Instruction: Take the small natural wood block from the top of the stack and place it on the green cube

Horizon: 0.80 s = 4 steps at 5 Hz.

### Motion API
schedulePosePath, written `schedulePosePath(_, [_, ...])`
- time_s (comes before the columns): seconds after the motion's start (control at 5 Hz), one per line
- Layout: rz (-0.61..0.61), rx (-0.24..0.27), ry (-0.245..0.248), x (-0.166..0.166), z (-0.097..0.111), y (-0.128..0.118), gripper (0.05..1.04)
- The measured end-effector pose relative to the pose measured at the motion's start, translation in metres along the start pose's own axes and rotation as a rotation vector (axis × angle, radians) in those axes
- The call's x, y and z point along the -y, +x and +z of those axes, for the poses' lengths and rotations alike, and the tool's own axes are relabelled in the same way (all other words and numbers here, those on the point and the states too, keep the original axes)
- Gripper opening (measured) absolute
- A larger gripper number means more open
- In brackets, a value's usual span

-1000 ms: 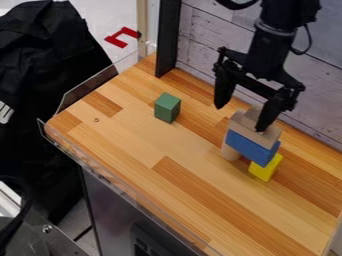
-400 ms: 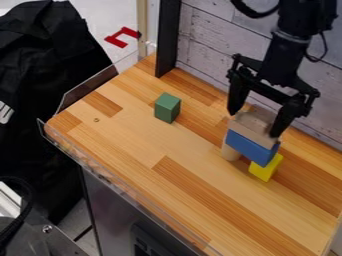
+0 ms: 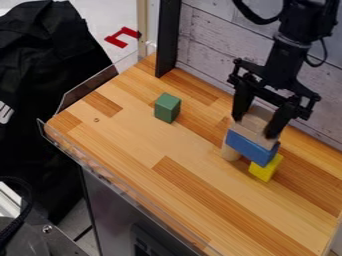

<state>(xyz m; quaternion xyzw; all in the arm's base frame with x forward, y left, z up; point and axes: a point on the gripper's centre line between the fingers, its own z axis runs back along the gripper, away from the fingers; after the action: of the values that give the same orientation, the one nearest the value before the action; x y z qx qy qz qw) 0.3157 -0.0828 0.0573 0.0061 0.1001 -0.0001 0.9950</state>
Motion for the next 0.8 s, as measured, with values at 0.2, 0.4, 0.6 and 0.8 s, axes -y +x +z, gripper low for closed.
schedulePosePath(0.2, [0.009, -0.003, -0.007, -0.0021, -0.0003, 0.0002, 0.561])
schedulePosePath(0.4, [0.008, -0.005, -0.01, -0.0022, -0.0002, 0.0, 0.561])
schedulePosePath(0.6, [0.01, -0.002, -0.018, -0.0026, 0.0009, 0.0003, 0.561])
schedulePosePath(0.8, [0.033, 0.013, -0.033, -0.0105, 0.0083, 0.0011, 0.561])
